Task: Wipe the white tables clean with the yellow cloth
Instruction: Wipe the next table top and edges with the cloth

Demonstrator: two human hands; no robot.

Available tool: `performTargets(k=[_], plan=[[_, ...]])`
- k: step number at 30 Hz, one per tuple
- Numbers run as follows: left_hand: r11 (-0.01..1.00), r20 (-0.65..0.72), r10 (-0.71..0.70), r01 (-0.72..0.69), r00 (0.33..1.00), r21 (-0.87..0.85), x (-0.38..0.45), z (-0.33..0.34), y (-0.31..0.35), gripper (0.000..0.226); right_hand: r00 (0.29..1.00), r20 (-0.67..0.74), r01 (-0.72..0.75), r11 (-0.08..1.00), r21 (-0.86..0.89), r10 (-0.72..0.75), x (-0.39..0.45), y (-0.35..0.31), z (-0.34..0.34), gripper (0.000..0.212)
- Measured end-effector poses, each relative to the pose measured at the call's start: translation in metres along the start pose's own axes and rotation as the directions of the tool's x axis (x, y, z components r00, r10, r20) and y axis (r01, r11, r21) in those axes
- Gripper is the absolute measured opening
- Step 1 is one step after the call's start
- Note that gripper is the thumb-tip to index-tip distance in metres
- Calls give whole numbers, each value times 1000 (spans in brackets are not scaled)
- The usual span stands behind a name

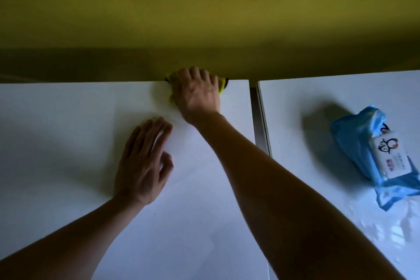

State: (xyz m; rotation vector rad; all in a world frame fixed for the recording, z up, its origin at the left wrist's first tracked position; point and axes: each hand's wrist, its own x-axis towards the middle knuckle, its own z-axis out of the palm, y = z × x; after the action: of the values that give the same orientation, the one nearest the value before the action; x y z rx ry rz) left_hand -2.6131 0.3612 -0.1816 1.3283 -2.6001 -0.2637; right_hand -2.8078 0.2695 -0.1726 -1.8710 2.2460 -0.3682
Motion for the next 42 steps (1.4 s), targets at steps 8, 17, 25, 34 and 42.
performTargets(k=[8,17,25,34,42], plan=[[1000,-10,9,-9,1000,-9,16,3,4,61,998,-55,7,1000,-7,-7,5,42,-13,32],[999,-52,33,-34,998,-22,17,8,9,61,989,-134,-72,997,-36,67,4,56,-13,30],[998,-50,59,-60,997,-28,14,6,6,61,968,-202,-161,986,-46,148,-2,68,-18,30],[997,-36,79,-80,996,-21,6,6,-2,61,981,-151,-132,990,-50,123,-9,68,-21,31],[999,-17,48,-48,999,-7,8,5,4,63,913,-323,-250,967,40,249,-35,117,-62,39]])
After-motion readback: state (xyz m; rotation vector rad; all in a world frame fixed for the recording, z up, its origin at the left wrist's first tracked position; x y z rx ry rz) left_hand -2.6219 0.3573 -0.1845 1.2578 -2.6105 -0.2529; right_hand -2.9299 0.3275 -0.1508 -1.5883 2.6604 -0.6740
